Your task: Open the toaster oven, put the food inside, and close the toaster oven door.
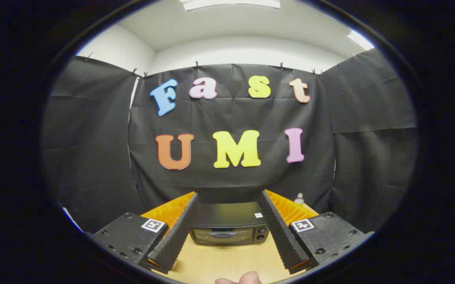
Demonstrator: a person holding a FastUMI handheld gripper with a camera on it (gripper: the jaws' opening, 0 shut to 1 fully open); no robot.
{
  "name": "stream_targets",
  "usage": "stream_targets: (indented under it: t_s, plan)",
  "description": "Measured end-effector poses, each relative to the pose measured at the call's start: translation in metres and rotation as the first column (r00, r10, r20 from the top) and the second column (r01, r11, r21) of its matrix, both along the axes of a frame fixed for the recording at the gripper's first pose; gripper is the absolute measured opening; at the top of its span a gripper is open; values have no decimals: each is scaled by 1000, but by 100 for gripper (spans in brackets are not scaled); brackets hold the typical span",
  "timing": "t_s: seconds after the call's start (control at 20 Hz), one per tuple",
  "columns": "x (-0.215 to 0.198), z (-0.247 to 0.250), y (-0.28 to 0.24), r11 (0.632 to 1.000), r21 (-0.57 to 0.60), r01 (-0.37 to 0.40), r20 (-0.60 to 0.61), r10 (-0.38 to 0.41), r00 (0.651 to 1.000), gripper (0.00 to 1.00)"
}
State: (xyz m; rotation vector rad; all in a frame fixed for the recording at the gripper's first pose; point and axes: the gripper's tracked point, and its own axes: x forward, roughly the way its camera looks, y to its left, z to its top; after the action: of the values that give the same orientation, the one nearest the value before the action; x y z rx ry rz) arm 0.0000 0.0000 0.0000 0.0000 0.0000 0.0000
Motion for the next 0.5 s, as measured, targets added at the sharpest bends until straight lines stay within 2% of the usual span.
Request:
stream_targets:
  t_s: [0.5]
  plan:
    - [2, 1, -2, 1000, 5, -1, 1, 1, 1000, 100]
